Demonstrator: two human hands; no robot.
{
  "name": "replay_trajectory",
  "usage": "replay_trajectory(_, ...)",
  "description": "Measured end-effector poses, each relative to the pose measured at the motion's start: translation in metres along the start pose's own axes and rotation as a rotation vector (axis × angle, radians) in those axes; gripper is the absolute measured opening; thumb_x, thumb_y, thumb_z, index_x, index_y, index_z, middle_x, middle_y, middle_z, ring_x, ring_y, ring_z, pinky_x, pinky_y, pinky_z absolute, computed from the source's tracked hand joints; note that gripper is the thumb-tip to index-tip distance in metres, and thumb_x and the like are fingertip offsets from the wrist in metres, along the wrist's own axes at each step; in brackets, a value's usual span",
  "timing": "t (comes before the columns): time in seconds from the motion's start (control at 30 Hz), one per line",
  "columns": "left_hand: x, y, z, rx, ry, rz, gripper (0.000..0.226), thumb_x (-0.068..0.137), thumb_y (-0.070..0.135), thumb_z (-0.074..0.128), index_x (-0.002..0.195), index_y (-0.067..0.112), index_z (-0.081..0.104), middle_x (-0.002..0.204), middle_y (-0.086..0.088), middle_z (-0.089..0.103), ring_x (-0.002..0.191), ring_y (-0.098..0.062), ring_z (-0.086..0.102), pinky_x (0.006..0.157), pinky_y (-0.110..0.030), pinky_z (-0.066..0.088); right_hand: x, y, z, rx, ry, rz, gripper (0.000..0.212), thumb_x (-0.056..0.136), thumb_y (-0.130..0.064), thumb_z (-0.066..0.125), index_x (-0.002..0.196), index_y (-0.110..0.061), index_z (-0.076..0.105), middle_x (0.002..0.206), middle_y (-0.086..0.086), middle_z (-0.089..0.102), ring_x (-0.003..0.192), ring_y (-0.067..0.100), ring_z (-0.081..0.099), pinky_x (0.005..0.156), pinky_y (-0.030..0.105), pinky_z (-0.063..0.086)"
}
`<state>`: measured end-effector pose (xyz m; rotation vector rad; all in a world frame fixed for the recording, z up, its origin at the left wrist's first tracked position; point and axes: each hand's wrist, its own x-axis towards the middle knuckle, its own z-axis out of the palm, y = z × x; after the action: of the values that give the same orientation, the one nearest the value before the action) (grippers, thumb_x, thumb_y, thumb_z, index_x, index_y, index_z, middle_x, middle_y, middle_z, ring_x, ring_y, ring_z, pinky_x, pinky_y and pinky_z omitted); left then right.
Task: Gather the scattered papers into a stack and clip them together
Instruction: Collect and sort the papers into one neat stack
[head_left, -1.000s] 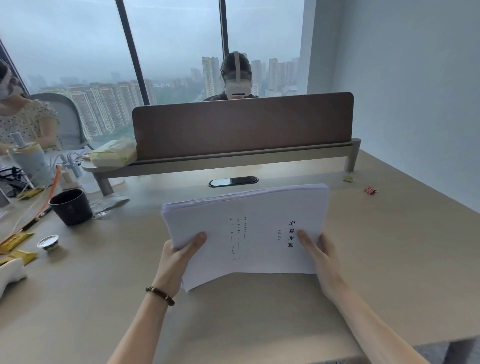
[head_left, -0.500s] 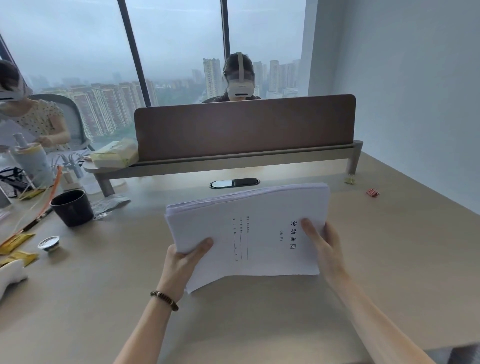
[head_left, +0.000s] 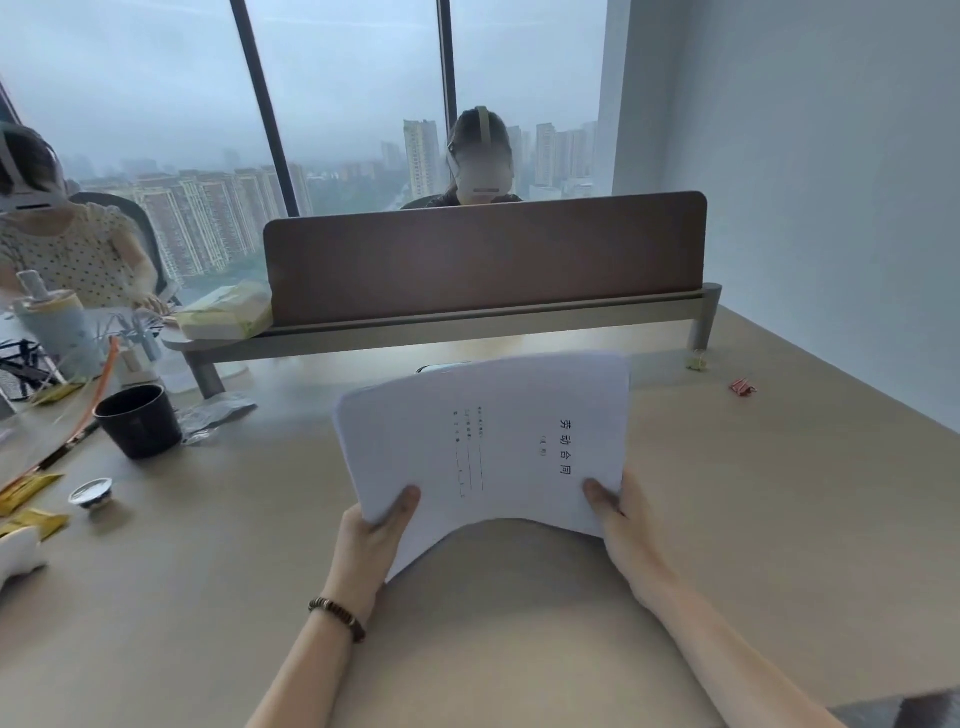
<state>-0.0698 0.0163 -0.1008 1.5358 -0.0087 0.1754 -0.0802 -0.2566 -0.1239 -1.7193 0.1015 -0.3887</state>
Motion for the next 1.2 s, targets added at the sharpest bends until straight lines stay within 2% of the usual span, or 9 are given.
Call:
replay_trajectory(0.13, 0.011, -0.002, -0.002, 0.039, -0.018, -0.027, 0.043, 0.072, 0.057, 0.078, 0.080, 0.016, 0.070, 0.086, -0.001, 0.068, 0.080, -0.021, 0.059, 0.077, -0.038, 0.045, 0.009, 0.003, -0.003, -0.059, 0.069, 0.011, 0.012, 0.102, -0.014, 0.055, 0.104, -0.026, 0.051, 0.105, -0.021, 0.065, 0.101, 0.011, 0.064, 0.089, 0.033, 0.044)
replay_trajectory(0.27, 0.006, -0.006, 0.003, 0.062, -0.007, -0.090, 0.005, 0.088, 0.025, 0.073, 0.092, 0.025, 0.071, 0.095, 0.004, 0.075, 0.092, -0.020, 0.071, 0.081, -0.037, 0.056, 0.011, 0.012, -0.003, -0.111, -0.064, 0.054, 0.038, 0.104, -0.015, 0.052, 0.141, -0.021, 0.048, 0.131, -0.009, 0.060, 0.126, 0.011, 0.052, 0.100, 0.026, 0.036)
replay_trajectory(0.4, 0.009, 0.001, -0.002, 0.133, -0.055, -0.087, 0.002, 0.088, 0.022, 0.073, 0.090, 0.021, 0.074, 0.091, 0.003, 0.077, 0.090, -0.022, 0.071, 0.083, -0.041, 0.056, 0.023, 0.006, -0.012, -0.116, -0.042, 0.116, 0.033, 0.098, -0.015, 0.060, 0.130, -0.021, 0.054, 0.125, -0.001, 0.066, 0.116, 0.017, 0.062, 0.103, 0.039, 0.047)
replay_trajectory(0.47, 0.009, 0.007, -0.005, 0.131, -0.087, -0.090, 0.004, 0.088, 0.017, 0.073, 0.091, 0.016, 0.075, 0.092, 0.000, 0.079, 0.088, -0.023, 0.072, 0.083, -0.041, 0.056, 0.033, 0.000, -0.022, -0.089, -0.051, 0.134, 0.025, 0.093, -0.012, 0.066, 0.116, -0.018, 0.059, 0.110, 0.004, 0.072, 0.093, 0.010, 0.070, 0.083, 0.033, 0.058)
replay_trajectory(0.57, 0.008, 0.016, -0.006, -0.006, -0.095, -0.139, 0.009, 0.089, 0.008, 0.069, 0.096, 0.006, 0.074, 0.096, -0.007, 0.079, 0.083, -0.021, 0.074, 0.076, -0.034, 0.060, 0.042, -0.016, -0.037, 0.039, -0.097, 0.196, 0.028, 0.093, -0.003, 0.067, 0.120, -0.009, 0.065, 0.099, 0.007, 0.072, 0.074, 0.011, 0.067, 0.051, 0.020, 0.053)
replay_trajectory(0.8, -0.005, 0.027, 0.027, -0.282, -0.061, -0.208, 0.013, 0.088, 0.006, 0.067, 0.100, 0.008, 0.072, 0.095, -0.005, 0.079, 0.080, -0.017, 0.075, 0.064, -0.029, 0.061, 0.018, -0.056, -0.017, 0.907, 0.085, 0.455, 0.014, 0.092, -0.029, 0.068, 0.098, -0.016, 0.068, 0.083, 0.000, 0.074, 0.056, 0.008, 0.067, 0.048, 0.021, 0.052)
replay_trajectory(0.97, -0.029, 0.026, 0.077, -0.274, 0.034, -0.153, 0.011, 0.090, 0.013, 0.069, 0.098, 0.009, 0.074, 0.092, -0.002, 0.079, 0.084, -0.018, 0.074, 0.070, -0.032, 0.058, -0.007, -0.069, 0.031, 0.948, 0.117, 0.490, 0.029, 0.093, -0.036, 0.069, 0.115, -0.017, 0.070, 0.102, 0.002, 0.079, 0.092, 0.019, 0.073, 0.091, 0.038, 0.056)
replay_trajectory(1.1, -0.050, 0.028, 0.099, -0.293, 0.028, -0.138, 0.013, 0.092, 0.016, 0.068, 0.099, 0.009, 0.075, 0.098, -0.003, 0.079, 0.093, -0.019, 0.074, 0.080, -0.036, 0.059, -0.004, -0.071, 0.039, 0.880, 0.285, 0.391, 0.010, 0.095, -0.021, 0.068, 0.105, -0.019, 0.069, 0.085, -0.005, 0.080, 0.072, 0.013, 0.076, 0.060, 0.030, 0.062)
replay_trajectory(1.2, -0.047, 0.034, 0.088, -0.335, -0.005, -0.129, 0.015, 0.085, 0.018, 0.073, 0.097, 0.009, 0.075, 0.099, -0.005, 0.079, 0.091, -0.019, 0.073, 0.080, -0.033, 0.057, -0.002, -0.071, 0.026, 0.824, 0.273, 0.368, 0.007, 0.093, -0.019, 0.070, 0.100, -0.019, 0.069, 0.082, -0.004, 0.079, 0.073, 0.018, 0.076, 0.064, 0.034, 0.061)
